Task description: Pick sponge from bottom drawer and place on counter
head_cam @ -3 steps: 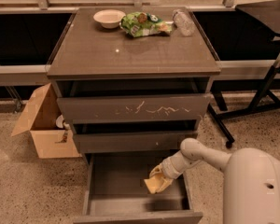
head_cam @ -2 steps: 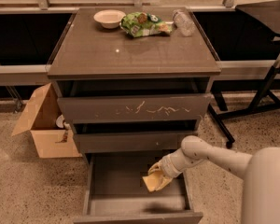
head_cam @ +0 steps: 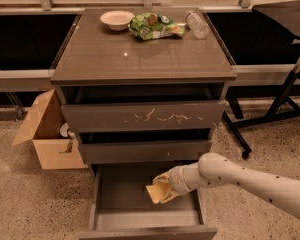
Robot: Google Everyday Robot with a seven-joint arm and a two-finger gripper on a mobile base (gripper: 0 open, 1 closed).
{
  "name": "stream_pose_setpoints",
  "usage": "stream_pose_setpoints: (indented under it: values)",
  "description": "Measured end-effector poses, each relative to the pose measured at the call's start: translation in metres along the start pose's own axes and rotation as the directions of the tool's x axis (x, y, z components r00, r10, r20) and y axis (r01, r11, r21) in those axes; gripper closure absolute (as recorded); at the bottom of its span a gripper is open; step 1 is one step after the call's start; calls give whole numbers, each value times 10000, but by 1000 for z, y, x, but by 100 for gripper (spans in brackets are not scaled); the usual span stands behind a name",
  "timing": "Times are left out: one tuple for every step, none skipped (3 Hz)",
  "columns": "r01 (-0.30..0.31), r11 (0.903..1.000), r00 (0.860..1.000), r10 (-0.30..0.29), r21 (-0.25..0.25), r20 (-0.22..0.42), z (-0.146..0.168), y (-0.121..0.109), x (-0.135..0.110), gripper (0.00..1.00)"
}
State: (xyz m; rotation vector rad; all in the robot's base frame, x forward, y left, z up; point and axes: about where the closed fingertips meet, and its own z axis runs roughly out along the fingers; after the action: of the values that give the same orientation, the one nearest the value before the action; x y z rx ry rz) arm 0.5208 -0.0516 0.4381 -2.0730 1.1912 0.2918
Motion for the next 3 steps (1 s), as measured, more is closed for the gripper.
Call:
stream_pose_setpoints:
  values:
    - [37, 9999, 10000, -38, 95, 21, 0, 1, -4, 100]
    - [51, 9998, 9996, -56, 177, 281, 0, -1, -8, 100]
    - [344, 9959, 9863, -473, 837, 1581, -32, -26, -37, 100]
